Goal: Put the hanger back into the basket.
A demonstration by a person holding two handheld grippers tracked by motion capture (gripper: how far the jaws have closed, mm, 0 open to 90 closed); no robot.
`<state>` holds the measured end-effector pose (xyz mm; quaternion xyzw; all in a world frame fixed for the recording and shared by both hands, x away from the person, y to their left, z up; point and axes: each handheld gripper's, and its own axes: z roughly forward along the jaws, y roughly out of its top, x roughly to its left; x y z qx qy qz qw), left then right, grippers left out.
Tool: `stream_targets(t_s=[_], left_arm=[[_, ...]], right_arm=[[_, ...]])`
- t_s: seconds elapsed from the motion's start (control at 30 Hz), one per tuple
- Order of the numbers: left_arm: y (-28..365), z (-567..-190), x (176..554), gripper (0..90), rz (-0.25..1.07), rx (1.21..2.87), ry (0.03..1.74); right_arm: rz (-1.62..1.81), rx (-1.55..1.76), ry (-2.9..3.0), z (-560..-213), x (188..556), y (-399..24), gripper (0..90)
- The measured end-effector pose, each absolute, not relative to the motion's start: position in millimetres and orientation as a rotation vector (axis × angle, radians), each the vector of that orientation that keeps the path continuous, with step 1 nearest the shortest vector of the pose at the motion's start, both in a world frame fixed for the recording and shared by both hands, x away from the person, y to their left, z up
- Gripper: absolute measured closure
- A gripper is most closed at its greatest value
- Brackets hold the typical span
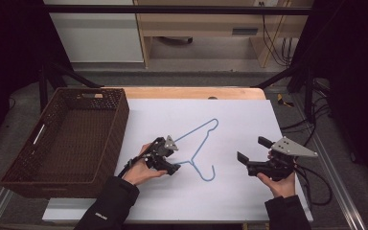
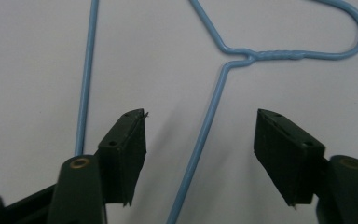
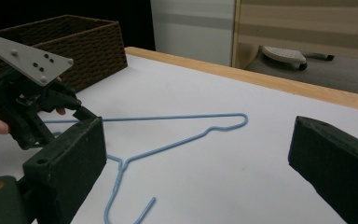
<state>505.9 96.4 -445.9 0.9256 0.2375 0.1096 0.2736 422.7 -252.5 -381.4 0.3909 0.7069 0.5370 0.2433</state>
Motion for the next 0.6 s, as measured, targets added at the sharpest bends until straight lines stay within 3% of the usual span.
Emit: stream_targets(t_s=[0.17,0.3,0.6], left_arm=[[94,-452,509,46.5,0.297,2.502,0.625],[94,-455,511,60.6,0.277,2.513,0.610],[93,-458,512,71.5,0.246,2.538,0.587]], right_arm=[[1.467,1.069,1.932,-381,423,-252,4.8],[1.465,1.073,1.937,-382,423,-252,4.8],[1.464,1.067,1.941,-382,423,-252,4.9]])
